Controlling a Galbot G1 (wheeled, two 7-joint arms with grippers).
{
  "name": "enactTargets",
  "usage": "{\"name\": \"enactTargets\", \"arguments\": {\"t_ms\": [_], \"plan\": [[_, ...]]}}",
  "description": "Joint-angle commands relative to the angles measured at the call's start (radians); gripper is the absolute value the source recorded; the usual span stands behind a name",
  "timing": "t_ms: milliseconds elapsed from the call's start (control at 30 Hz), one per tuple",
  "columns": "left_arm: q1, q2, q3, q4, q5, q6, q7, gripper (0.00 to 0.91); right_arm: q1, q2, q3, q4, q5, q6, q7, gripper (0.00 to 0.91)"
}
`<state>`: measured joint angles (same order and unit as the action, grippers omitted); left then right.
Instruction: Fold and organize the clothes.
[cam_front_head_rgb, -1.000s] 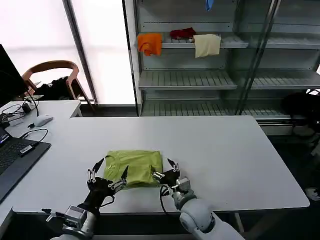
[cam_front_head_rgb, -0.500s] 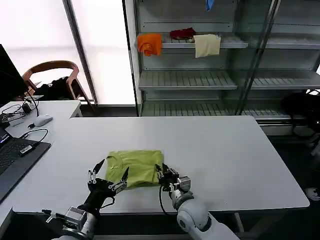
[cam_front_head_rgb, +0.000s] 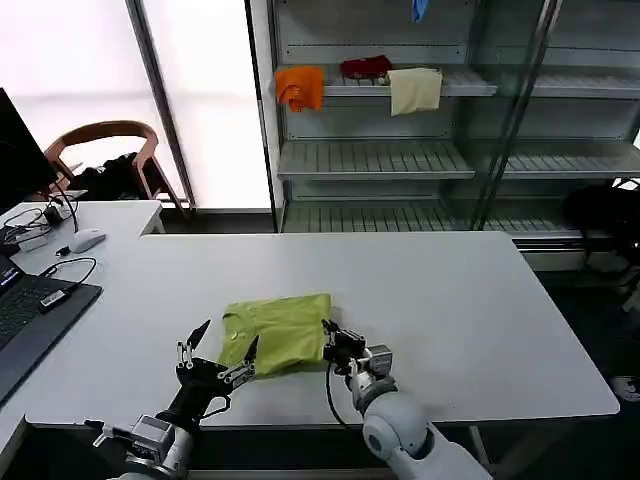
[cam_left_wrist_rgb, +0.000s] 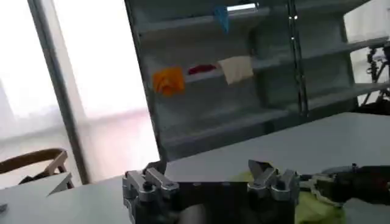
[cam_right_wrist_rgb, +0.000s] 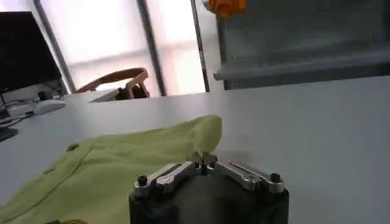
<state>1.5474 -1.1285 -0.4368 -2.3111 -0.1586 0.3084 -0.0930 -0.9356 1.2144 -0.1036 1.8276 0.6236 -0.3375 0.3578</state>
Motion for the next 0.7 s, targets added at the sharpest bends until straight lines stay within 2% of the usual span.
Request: {"name": "enactTargets", "arguments": {"t_ms": [33, 267, 300, 433, 533, 700], "plan": [[0.004, -0.005, 0.005, 0.004, 0.0, -0.006, 0.0, 0.907, -0.062, -0.155, 0.099, 0.152, 0.023, -0.012, 0.02, 0.0], [0.017, -0.016, 0.021, 0.014, 0.017, -0.02, 0.002, 0.907, -0.117, -0.196, 0.14, 0.119, 0.023, 0.027, 0.032, 0.01], [0.019, -0.016, 0.023, 0.013, 0.019, -0.02, 0.002, 0.907, -0.126, -0.195, 0.14, 0.109, 0.023, 0.035, 0.038, 0.907], [0.032, -0.016, 0.027, -0.001, 0.021, -0.016, 0.0, 0.907, -0.147, -0.192, 0.144, 0.097, -0.011, 0.034, 0.057, 0.907], [0.044, -0.016, 0.033, -0.023, 0.024, -0.011, -0.005, 0.907, -0.162, -0.179, 0.188, 0.135, -0.04, -0.016, 0.1, 0.907], [0.065, -0.013, 0.047, -0.096, 0.021, 0.017, -0.017, 0.907, -0.25, -0.215, 0.318, 0.213, -0.08, -0.028, 0.046, 0.907]]}}
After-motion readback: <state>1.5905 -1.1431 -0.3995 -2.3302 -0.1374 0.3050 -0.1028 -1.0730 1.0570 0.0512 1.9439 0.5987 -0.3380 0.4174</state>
